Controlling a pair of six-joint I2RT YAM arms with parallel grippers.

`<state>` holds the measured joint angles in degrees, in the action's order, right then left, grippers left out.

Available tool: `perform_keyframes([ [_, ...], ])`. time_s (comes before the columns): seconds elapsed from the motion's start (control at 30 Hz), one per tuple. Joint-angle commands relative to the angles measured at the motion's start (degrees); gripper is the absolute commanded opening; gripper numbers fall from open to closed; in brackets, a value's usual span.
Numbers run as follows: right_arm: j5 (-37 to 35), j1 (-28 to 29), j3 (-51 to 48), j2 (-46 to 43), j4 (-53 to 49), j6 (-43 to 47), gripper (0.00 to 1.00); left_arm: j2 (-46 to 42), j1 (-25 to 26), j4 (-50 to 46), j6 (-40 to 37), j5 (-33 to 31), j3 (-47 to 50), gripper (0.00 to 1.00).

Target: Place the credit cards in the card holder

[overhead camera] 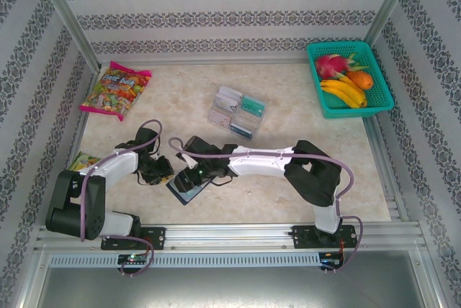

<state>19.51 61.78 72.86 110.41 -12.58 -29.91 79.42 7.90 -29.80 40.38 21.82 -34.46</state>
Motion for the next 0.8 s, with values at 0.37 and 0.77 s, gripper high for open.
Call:
perform_keyframes([
  [0.37,1.6,0.0,1.3,5.1,1.0,-0.9,0.65,-2.7,2.2,-3.6,-1.1,-3.5,-4.1,0.21],
  [0.77,5.1,-0.4,-1.0,1.0,2.7,-1.6,0.65,-3.4,-0.2,-7.6,-3.0,-4.6,-11.1,0.16],
])
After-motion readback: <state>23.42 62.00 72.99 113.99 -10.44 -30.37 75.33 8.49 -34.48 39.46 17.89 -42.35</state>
